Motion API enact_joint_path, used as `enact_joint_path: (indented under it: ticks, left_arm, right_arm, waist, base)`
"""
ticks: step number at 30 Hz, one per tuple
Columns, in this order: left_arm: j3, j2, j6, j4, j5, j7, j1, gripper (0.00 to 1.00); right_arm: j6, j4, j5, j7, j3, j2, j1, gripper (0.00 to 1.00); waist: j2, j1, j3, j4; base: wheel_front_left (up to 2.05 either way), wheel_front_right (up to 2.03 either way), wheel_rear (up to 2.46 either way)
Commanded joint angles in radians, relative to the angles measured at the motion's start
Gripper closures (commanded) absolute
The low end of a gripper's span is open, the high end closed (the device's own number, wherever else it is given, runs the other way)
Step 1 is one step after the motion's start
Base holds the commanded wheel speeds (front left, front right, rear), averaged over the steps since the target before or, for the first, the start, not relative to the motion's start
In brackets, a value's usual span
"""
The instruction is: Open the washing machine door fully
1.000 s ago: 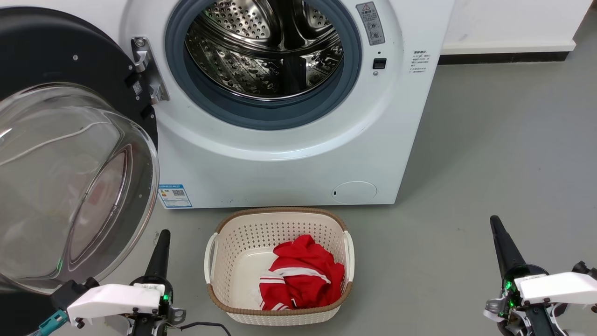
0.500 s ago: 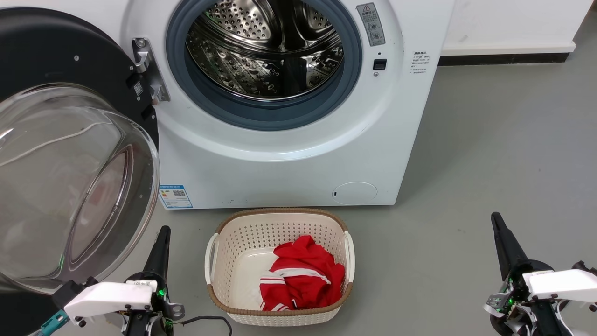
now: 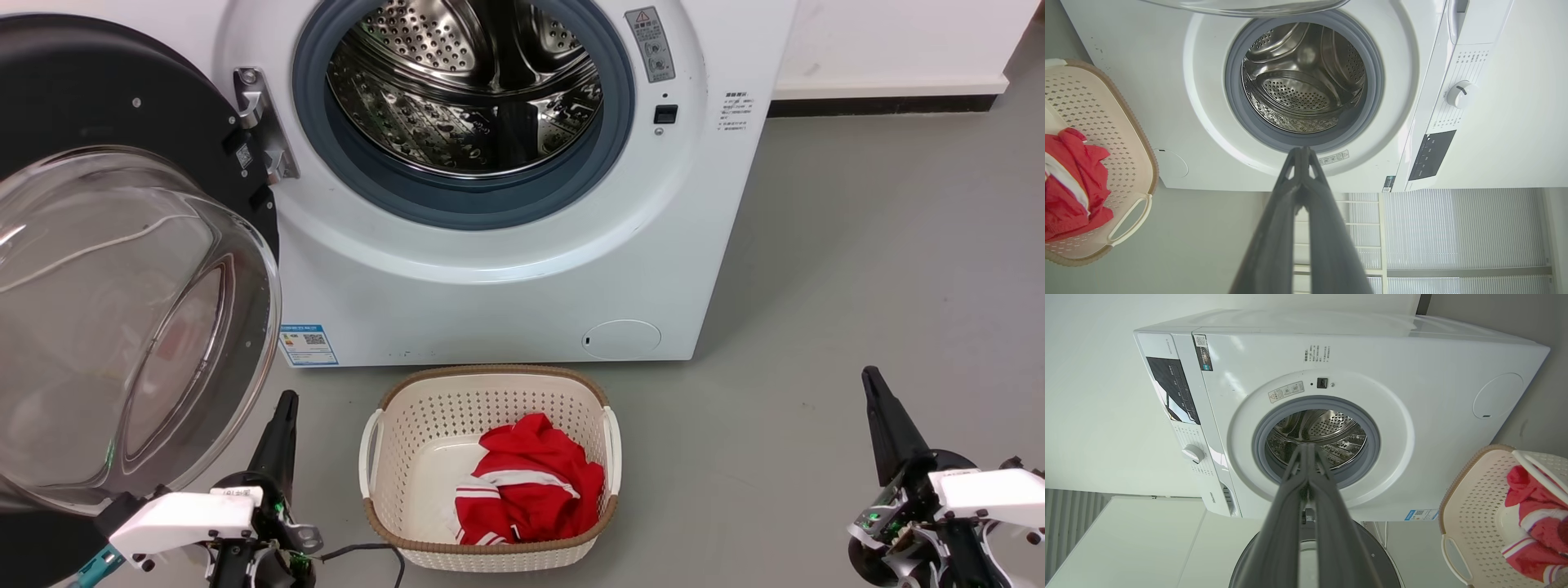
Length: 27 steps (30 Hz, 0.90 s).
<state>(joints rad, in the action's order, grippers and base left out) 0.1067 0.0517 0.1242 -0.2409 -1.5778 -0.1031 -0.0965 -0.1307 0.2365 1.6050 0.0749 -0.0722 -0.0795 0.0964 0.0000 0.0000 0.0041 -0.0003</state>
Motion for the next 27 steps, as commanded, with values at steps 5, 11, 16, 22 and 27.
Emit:
enact_joint_path:
  ticks: [5,11,16,22,27]
  left_arm:
    - [0.007,0.002,0.009,-0.007,-0.04,-0.011,-0.017,1.0]
    - [0.007,0.002,0.009,-0.007,-0.038,-0.012,-0.018,1.0]
    - [0.007,0.002,0.009,-0.006,-0.038,-0.013,-0.018,1.0]
    - [0.008,0.001,0.009,-0.006,-0.037,-0.012,-0.018,1.0]
    - [0.008,0.001,0.009,-0.006,-0.037,-0.013,-0.018,1.0]
  right_arm:
    - [0.0,0.008,0.042,0.012,-0.006,0.003,0.016,1.0]
    - [0.0,0.008,0.036,0.013,-0.008,0.005,0.015,1.0]
    - [0.0,0.008,0.033,0.015,-0.01,0.007,0.015,1.0]
    - [0.0,0.008,0.032,0.017,-0.012,0.009,0.016,1.0]
    - [0.0,0.009,0.03,0.02,-0.014,0.01,0.016,1.0]
  waist:
    - [0.0,0.0,-0.001,0.0]
    - [0.0,0.0,-0.001,0.0]
    - [0.0,0.0,-0.001,0.0]
    - [0.0,0.0,-0.001,0.0]
    - [0.0,0.0,-0.001,0.0]
  base:
    - [0.0,0.0,0.0]
    - [0.0,0.0,0.0]
    - [0.0,0.0,0.0]
    - [0.0,0.0,0.0]
    - [0.0,0.0,0.0]
